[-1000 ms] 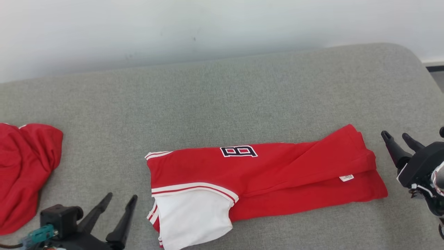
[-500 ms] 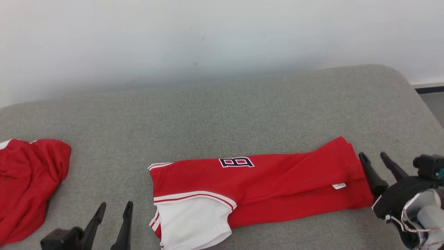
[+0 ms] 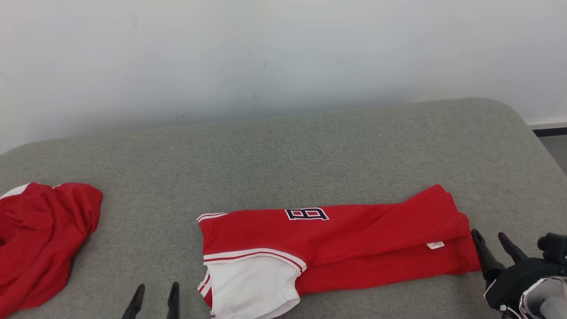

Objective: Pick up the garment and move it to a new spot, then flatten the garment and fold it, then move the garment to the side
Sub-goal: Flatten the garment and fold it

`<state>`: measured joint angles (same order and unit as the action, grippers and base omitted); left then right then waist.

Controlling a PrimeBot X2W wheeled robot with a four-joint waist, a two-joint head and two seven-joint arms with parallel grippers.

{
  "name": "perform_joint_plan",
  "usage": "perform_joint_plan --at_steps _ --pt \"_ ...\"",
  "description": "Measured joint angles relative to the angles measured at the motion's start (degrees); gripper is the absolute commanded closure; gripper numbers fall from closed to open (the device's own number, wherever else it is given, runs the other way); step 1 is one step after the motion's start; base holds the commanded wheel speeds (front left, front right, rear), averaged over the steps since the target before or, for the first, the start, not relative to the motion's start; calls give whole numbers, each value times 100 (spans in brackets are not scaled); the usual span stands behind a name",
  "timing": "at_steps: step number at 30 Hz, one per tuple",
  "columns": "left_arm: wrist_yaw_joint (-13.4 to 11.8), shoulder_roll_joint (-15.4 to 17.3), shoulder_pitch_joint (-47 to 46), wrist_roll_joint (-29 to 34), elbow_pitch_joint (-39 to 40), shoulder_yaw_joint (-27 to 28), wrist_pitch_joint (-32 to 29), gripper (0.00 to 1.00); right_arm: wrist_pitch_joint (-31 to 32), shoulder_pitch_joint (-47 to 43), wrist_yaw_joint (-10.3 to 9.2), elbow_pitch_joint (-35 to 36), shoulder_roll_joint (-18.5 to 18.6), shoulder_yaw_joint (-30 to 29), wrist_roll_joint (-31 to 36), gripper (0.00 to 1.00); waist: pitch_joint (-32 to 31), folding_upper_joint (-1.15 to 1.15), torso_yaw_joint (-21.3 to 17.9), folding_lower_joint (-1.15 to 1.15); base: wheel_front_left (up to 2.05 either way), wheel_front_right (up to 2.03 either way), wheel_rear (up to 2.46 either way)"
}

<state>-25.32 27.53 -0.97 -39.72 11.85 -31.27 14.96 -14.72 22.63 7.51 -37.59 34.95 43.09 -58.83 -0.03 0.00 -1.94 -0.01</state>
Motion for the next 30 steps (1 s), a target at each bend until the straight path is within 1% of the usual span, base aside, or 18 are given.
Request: perform_joint_plan --at_steps 2,3,7,14,20,25,30 --pt "92 -111 121 164 -33 60 -1 0 -9 -25 0 -119 -18 -107 -21 0 -5 0 54 0 0 0 0" --pt "194 -215 203 337 -78 80 -1 0 -14 -44 0 -252 -54 -183 -22 0 -3 0 116 0 0 0 0" --pt "383 -434 227 578 -172 87 -1 0 -19 -45 0 -573 -196 -386 -53 0 26 0 254 0 0 0 0" --pt "657 -620 205 871 -287 121 -1 0 -24 296 0 -1268 -453 -756 21 0 188 0 487 1 0 0 0" --pt "794 -715 211 1037 -387 169 -1 0 11 389 0 -1785 -672 -898 -91 0 291 0 711 1 0 0 0" --pt "910 -764 210 1091 -490 188 -1 0 108 389 0 -2217 -719 -979 -274 0 330 0 899 1 0 0 0" --pt "960 -794 212 1132 -550 201 -1 0 109 377 0 -2339 -745 -1048 -506 0 318 0 1034 1 0 0 0"
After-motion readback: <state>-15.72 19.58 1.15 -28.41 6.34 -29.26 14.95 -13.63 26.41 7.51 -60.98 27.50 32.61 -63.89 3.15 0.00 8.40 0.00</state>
